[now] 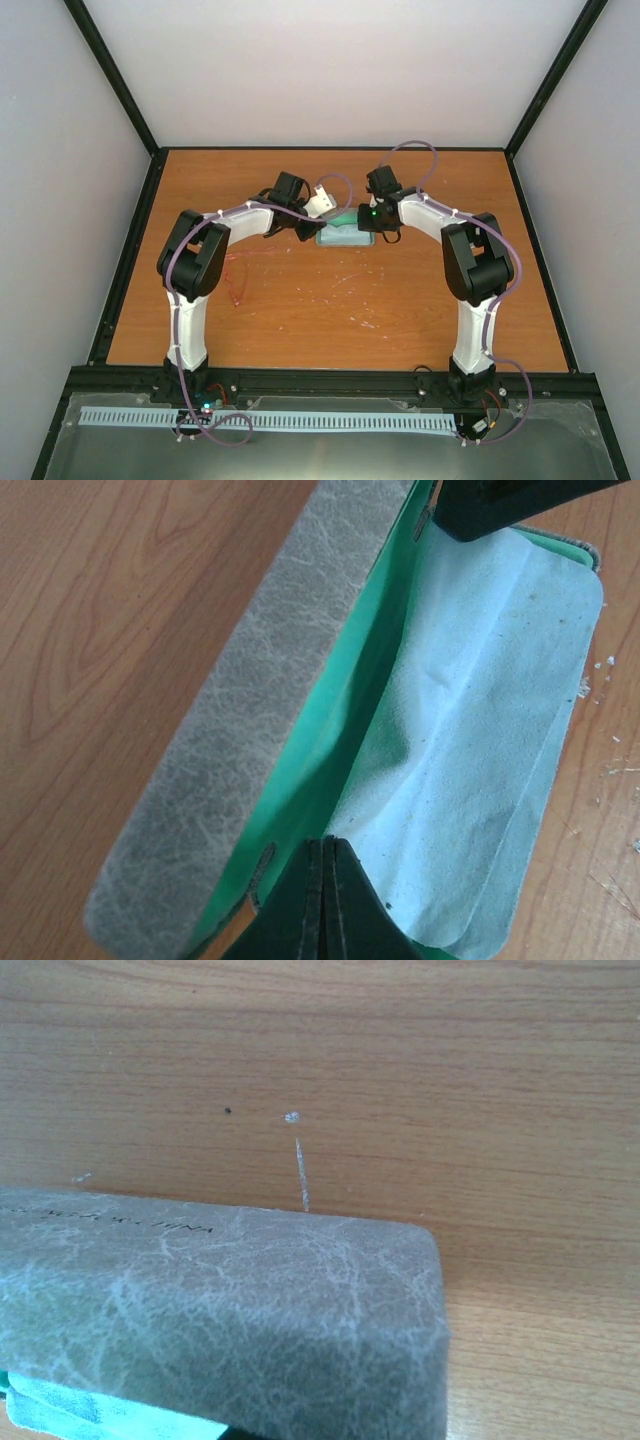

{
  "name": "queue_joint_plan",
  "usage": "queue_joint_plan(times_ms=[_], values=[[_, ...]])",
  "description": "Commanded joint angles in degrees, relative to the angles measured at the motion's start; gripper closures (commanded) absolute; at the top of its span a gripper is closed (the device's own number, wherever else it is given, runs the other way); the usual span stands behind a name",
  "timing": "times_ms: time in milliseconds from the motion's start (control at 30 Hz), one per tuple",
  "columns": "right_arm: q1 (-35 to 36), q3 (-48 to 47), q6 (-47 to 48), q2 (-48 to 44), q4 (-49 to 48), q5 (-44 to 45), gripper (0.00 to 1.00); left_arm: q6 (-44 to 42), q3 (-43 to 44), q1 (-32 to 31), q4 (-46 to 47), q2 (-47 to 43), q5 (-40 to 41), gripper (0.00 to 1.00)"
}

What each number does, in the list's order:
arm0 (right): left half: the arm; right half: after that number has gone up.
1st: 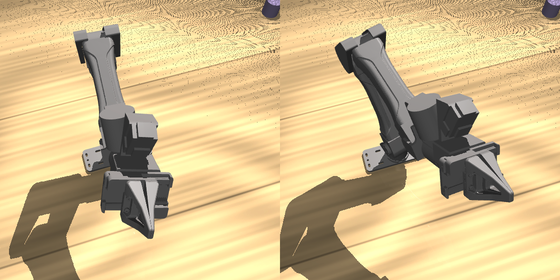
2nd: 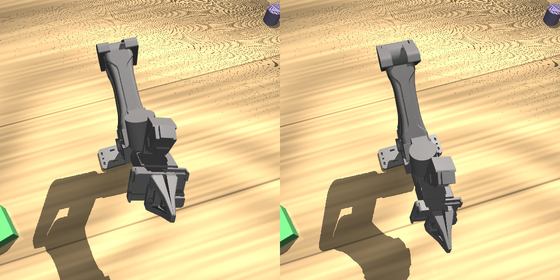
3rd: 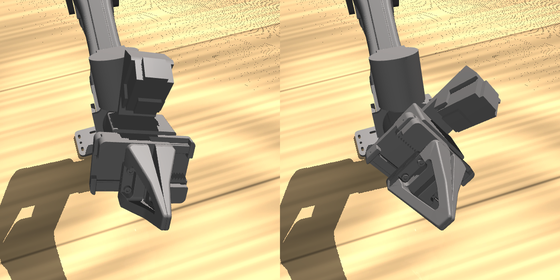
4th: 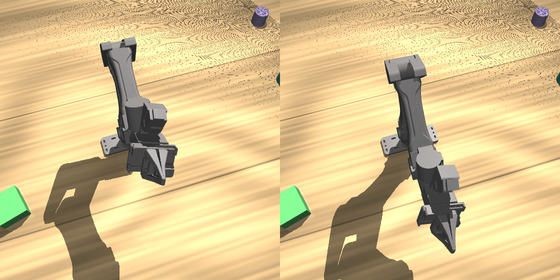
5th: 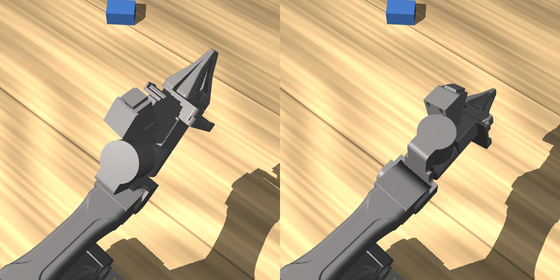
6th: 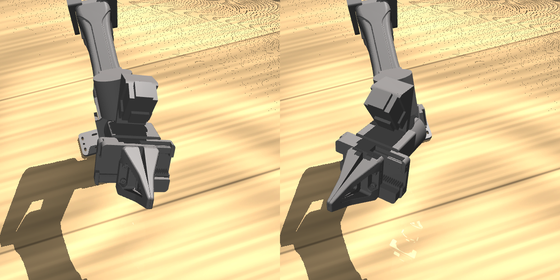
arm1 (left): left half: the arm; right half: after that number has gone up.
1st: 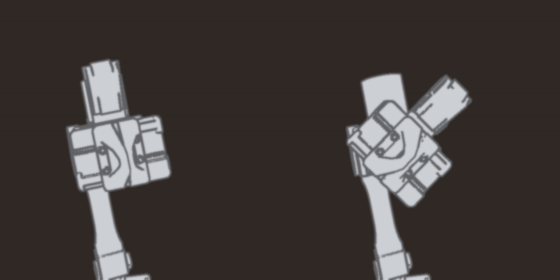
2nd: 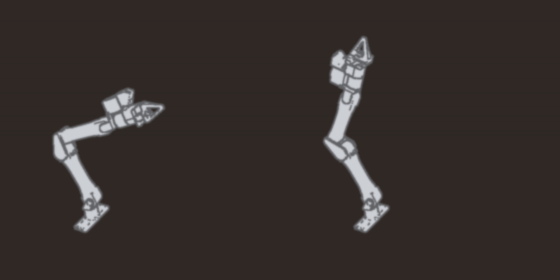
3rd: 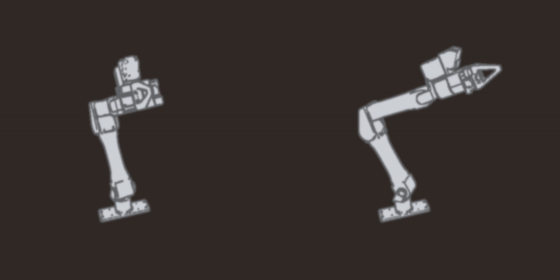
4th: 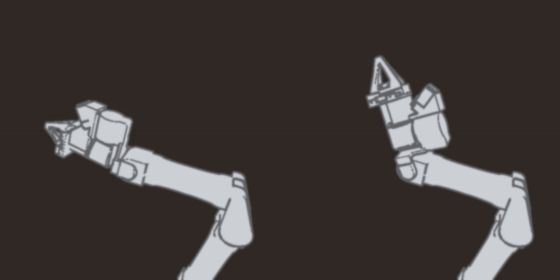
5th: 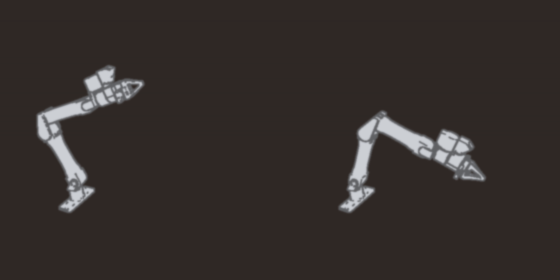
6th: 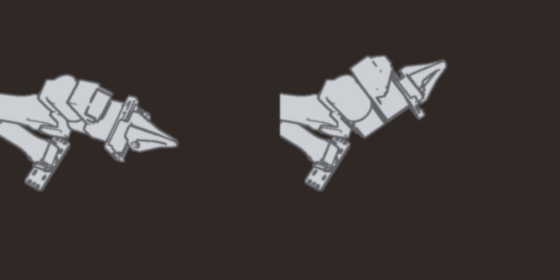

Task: Organize the sunglasses
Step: Place the glasses cleaning cloth in the sunglasses case.

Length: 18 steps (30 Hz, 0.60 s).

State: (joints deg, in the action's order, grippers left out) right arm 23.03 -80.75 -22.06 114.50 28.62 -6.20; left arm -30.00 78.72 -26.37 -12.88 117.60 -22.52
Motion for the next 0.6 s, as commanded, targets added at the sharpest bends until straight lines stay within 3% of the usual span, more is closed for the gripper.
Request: queue_joint_plan(times_ms=[0,567], values=[[0.3,-1.7,0.3,1.4,0.3,0.9,0.97,-1.1,2.8,0.6,1.3,0.9,-0.7,1.0],[0.3,-2.4,0.0,2.9,-0.5,0.6,0.97,-1.1,0.7,0.7,1.0,1.0,1.6,1.0]])
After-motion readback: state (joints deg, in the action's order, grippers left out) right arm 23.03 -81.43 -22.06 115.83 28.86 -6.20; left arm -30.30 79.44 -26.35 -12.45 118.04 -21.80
